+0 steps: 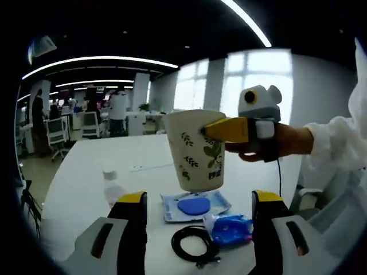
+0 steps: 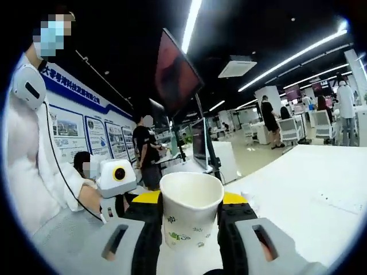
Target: Arrange the tabletop items into an orderly group along one side of the table until the central work area is clear of visible clutter.
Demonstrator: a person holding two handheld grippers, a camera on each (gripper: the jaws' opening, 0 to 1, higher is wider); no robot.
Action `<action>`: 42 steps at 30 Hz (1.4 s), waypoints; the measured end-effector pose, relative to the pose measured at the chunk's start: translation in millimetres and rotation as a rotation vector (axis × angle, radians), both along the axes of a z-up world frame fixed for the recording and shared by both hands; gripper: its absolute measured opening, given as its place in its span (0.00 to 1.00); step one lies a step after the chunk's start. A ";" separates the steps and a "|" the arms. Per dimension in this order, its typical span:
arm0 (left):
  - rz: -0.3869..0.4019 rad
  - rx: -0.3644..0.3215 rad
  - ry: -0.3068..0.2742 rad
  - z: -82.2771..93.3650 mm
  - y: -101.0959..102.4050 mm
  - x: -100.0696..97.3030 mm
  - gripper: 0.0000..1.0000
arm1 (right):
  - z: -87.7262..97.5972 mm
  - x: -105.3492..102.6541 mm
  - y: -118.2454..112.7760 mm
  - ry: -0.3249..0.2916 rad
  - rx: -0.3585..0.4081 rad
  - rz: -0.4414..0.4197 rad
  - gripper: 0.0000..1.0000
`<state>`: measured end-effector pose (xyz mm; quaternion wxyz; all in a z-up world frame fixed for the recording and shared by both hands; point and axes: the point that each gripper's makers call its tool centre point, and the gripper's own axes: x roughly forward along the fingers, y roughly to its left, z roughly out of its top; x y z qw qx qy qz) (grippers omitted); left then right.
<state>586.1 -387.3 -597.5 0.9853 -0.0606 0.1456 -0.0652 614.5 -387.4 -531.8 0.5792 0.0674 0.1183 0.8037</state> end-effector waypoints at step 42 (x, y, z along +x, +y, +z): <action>0.168 -0.124 0.052 -9.6 29.2 -49.2 0.87 | -128.0 82.6 73.9 -0.122 -0.001 -0.120 0.33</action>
